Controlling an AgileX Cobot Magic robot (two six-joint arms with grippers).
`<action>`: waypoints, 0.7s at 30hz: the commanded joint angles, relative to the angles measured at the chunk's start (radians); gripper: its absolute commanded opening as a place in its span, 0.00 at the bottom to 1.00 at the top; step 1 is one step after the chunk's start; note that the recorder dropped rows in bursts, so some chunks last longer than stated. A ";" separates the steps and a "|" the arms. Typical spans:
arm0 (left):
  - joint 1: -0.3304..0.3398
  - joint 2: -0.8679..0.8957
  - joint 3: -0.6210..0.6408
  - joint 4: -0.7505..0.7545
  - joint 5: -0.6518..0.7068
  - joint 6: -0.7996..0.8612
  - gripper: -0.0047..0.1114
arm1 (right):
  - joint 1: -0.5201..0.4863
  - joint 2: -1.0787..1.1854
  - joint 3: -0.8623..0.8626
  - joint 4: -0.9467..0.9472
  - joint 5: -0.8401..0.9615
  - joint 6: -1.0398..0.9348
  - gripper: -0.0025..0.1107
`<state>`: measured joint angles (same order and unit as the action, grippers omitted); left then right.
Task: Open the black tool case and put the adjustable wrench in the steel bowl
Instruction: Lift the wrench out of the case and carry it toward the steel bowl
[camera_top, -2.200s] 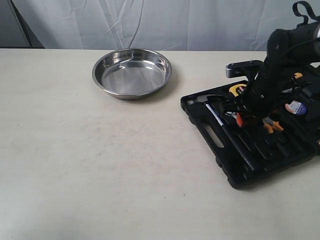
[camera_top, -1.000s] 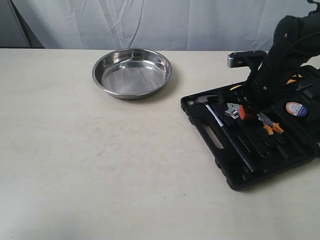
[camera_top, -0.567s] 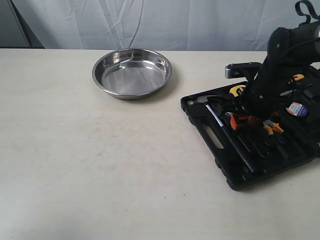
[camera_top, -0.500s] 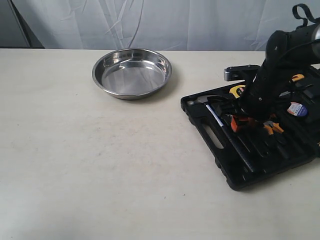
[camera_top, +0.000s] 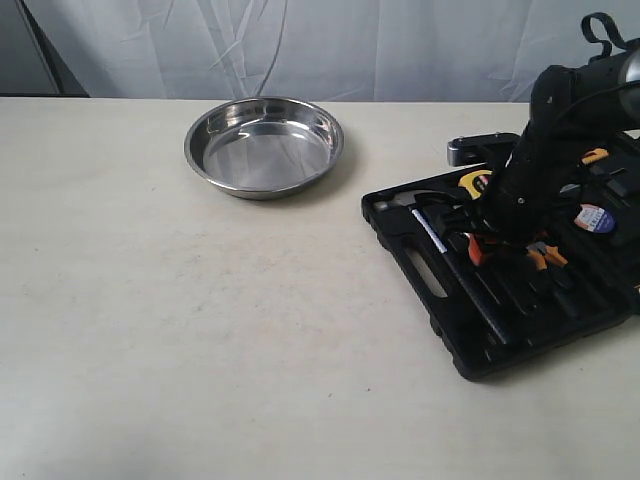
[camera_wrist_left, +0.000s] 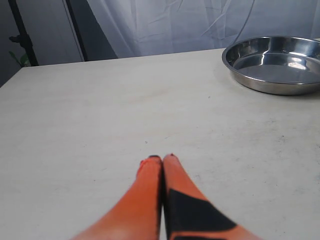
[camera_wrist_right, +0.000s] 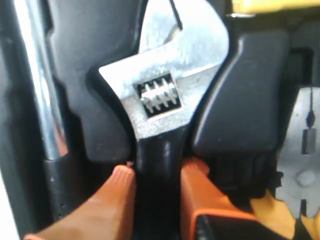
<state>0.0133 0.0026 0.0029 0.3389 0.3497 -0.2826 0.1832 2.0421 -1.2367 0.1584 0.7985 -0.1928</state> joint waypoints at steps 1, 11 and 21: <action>0.004 -0.003 -0.003 0.004 -0.010 -0.002 0.04 | -0.003 -0.035 0.004 0.001 0.015 0.000 0.02; 0.004 -0.003 -0.003 0.004 -0.010 -0.002 0.04 | -0.003 -0.185 0.004 0.008 -0.022 0.002 0.01; 0.004 -0.003 -0.003 0.004 -0.010 -0.002 0.04 | 0.041 -0.131 -0.226 0.139 -0.039 -0.066 0.01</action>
<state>0.0133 0.0026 0.0029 0.3389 0.3497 -0.2826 0.2043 1.8846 -1.3766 0.2564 0.7840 -0.2265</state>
